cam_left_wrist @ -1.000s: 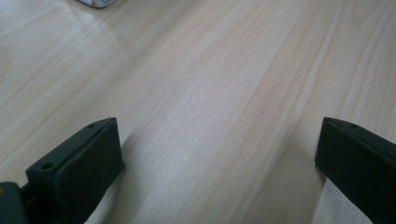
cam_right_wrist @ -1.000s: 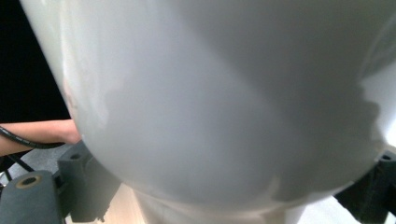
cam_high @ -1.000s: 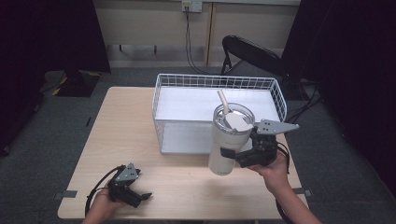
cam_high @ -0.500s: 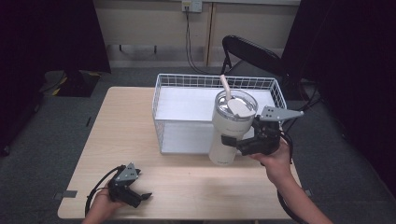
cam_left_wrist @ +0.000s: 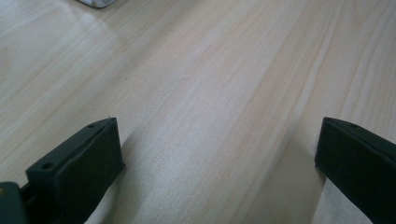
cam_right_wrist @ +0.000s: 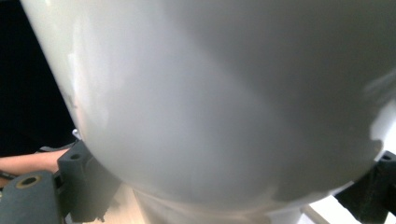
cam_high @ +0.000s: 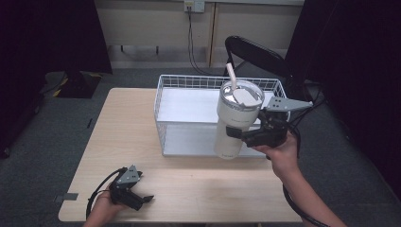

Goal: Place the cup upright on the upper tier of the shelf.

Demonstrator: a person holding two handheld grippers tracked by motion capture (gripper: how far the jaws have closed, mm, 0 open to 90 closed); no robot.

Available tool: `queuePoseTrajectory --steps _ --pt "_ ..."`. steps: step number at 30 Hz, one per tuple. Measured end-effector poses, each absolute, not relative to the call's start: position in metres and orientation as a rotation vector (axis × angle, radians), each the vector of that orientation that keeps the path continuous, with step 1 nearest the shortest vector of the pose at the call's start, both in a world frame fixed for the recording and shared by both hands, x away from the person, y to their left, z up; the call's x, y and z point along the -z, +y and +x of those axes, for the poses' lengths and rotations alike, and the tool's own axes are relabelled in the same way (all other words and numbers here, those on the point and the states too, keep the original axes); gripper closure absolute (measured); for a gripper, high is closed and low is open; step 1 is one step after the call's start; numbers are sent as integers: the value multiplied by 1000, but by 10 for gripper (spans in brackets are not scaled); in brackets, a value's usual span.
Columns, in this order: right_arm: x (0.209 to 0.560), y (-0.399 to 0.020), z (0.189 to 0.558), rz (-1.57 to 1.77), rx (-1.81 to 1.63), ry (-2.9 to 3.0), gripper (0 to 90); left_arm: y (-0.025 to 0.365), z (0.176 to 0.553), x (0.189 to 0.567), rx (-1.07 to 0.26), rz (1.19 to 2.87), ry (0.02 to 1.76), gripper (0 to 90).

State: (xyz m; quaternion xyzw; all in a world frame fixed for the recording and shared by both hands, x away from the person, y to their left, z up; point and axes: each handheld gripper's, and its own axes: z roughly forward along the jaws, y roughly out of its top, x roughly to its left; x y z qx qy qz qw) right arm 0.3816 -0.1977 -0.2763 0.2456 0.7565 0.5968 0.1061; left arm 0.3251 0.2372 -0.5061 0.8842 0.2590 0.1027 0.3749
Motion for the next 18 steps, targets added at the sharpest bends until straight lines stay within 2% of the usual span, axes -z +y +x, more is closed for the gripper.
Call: queuePoseTrajectory --steps 18 --pt "248 -193 397 747 -1716 2181 94 237 325 506 -262 2259 666 1"
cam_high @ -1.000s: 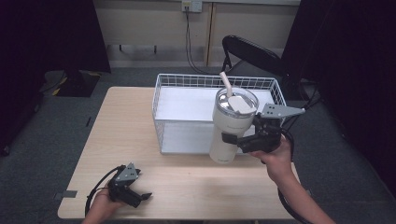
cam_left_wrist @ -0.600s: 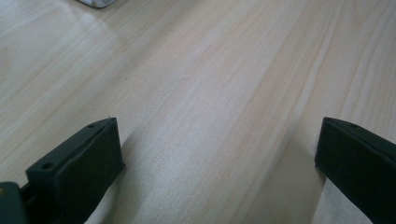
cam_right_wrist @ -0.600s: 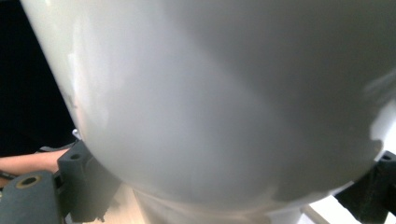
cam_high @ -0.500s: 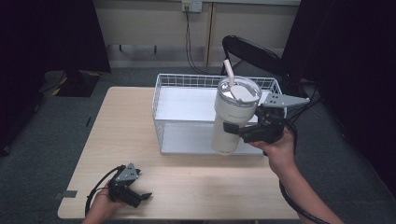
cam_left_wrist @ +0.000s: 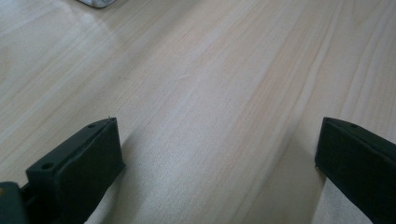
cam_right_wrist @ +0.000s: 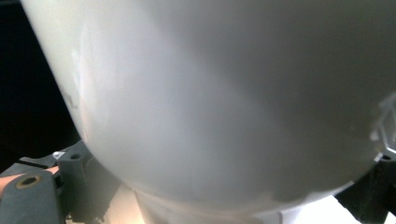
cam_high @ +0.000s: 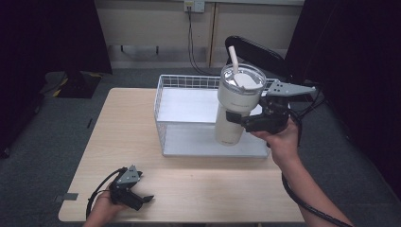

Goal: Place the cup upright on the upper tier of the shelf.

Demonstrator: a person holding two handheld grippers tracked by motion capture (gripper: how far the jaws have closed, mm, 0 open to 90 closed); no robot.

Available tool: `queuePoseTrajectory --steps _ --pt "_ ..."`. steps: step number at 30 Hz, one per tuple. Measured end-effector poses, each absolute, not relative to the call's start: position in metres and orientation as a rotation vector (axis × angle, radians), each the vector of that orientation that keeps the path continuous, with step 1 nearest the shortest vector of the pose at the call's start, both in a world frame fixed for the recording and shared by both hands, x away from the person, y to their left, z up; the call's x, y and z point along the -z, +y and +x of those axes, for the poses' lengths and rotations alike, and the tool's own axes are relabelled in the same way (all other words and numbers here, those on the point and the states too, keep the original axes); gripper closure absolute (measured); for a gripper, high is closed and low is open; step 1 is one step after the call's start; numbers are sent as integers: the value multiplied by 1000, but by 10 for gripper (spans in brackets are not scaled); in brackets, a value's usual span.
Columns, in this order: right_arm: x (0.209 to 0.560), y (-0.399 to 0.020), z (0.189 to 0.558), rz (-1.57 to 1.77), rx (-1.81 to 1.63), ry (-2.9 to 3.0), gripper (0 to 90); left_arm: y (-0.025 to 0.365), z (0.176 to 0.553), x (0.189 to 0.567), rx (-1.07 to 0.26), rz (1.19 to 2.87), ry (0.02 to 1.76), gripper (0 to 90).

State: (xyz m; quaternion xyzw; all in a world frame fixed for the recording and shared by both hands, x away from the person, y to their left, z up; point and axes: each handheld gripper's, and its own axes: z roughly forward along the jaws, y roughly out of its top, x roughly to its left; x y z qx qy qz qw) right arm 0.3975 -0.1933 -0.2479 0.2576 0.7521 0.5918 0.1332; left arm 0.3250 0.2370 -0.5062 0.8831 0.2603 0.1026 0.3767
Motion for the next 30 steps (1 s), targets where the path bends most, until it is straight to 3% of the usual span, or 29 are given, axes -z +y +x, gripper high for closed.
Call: queuePoseTrajectory --steps 30 --pt "220 -191 429 808 -1653 2104 94 237 325 506 -266 2261 662 1"
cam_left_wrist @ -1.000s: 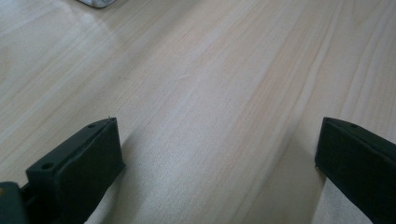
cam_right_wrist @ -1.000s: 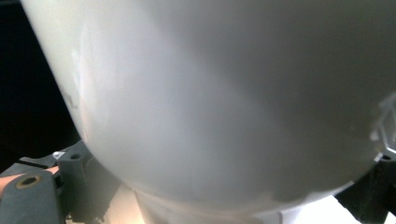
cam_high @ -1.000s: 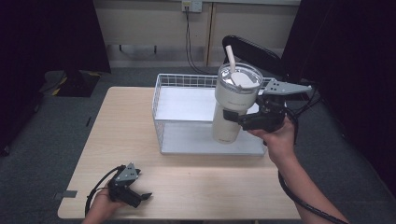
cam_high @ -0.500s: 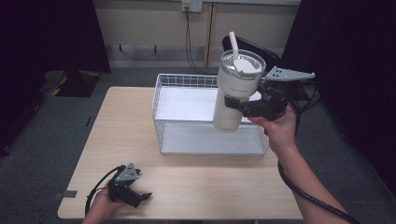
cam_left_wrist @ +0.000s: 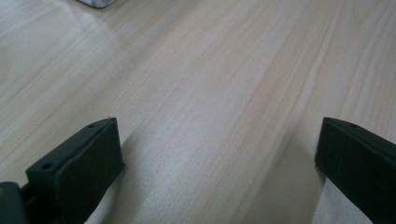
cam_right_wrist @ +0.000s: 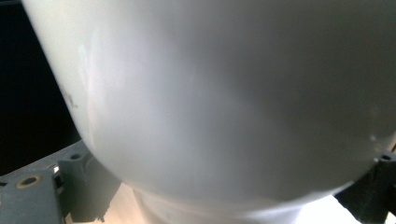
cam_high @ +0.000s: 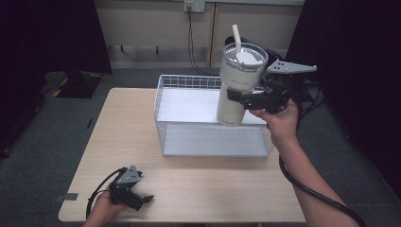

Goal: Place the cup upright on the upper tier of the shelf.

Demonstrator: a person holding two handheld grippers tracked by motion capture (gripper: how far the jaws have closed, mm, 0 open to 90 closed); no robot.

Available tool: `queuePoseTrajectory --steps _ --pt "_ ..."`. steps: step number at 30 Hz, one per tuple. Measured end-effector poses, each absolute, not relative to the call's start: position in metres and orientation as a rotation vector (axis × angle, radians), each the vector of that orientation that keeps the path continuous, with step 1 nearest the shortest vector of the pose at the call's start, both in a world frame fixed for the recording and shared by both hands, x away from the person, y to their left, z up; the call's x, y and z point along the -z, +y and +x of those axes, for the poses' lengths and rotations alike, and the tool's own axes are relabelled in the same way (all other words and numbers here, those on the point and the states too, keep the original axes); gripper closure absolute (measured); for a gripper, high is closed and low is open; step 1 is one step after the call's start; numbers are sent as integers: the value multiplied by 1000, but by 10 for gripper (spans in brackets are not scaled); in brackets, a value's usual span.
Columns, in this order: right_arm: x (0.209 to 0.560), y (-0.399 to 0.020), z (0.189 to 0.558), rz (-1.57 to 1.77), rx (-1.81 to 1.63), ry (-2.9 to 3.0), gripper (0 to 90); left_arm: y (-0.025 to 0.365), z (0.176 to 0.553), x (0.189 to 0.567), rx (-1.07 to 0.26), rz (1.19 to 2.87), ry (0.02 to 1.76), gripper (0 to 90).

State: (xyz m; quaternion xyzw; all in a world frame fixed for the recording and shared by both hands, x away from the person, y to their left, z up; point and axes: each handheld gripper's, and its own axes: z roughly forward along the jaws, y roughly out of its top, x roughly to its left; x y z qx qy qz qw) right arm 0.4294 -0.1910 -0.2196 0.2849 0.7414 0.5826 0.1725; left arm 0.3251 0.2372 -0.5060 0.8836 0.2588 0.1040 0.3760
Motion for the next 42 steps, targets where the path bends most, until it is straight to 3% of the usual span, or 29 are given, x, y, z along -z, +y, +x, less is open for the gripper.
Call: queuePoseTrajectory --steps 42 --pt "241 -180 485 905 -1562 2054 93 237 325 506 -264 2262 661 1"
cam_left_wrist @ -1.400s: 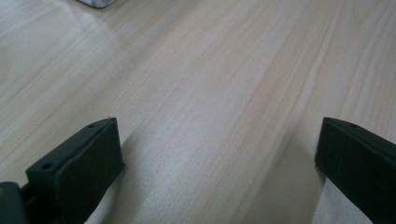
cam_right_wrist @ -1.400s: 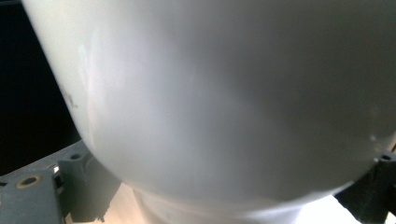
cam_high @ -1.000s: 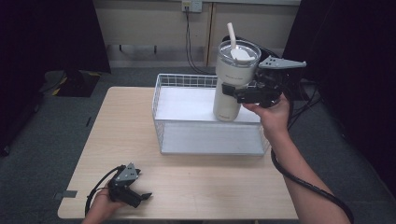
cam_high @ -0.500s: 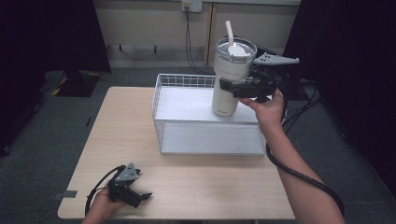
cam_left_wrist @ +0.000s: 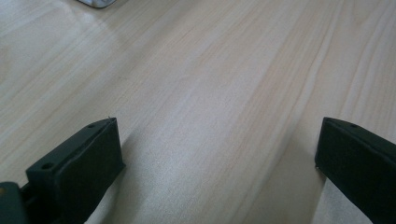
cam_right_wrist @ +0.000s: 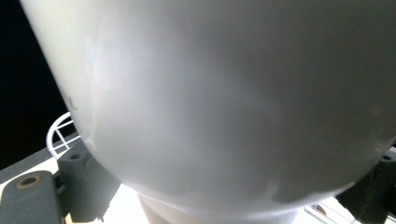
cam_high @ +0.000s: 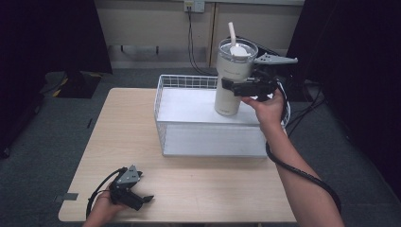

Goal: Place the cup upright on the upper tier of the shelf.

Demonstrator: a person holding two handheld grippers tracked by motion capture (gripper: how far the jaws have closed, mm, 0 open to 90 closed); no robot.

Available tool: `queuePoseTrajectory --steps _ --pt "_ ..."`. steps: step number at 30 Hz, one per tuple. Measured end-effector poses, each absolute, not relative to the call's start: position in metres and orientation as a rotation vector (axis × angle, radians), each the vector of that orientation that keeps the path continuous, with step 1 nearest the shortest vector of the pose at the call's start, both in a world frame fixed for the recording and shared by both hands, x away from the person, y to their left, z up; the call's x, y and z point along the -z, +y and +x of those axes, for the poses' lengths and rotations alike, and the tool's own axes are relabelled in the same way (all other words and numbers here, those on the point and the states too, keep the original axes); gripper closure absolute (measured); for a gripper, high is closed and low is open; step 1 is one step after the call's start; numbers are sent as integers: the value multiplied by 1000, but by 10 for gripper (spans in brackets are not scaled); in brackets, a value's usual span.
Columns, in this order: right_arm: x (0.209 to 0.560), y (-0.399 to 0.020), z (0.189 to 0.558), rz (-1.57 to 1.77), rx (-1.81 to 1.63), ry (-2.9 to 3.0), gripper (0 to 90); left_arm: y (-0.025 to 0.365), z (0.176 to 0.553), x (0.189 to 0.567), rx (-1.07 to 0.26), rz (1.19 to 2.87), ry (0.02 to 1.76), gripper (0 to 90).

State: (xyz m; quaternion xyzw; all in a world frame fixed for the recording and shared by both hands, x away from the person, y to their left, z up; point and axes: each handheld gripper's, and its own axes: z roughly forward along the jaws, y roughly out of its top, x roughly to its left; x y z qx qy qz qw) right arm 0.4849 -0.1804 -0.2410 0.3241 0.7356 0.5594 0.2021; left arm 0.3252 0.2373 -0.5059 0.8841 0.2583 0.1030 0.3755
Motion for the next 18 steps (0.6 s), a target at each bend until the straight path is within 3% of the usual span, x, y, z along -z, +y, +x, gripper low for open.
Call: queuePoseTrajectory --steps 18 --pt "243 -176 485 869 -1520 2046 91 237 325 506 -263 2262 662 1"
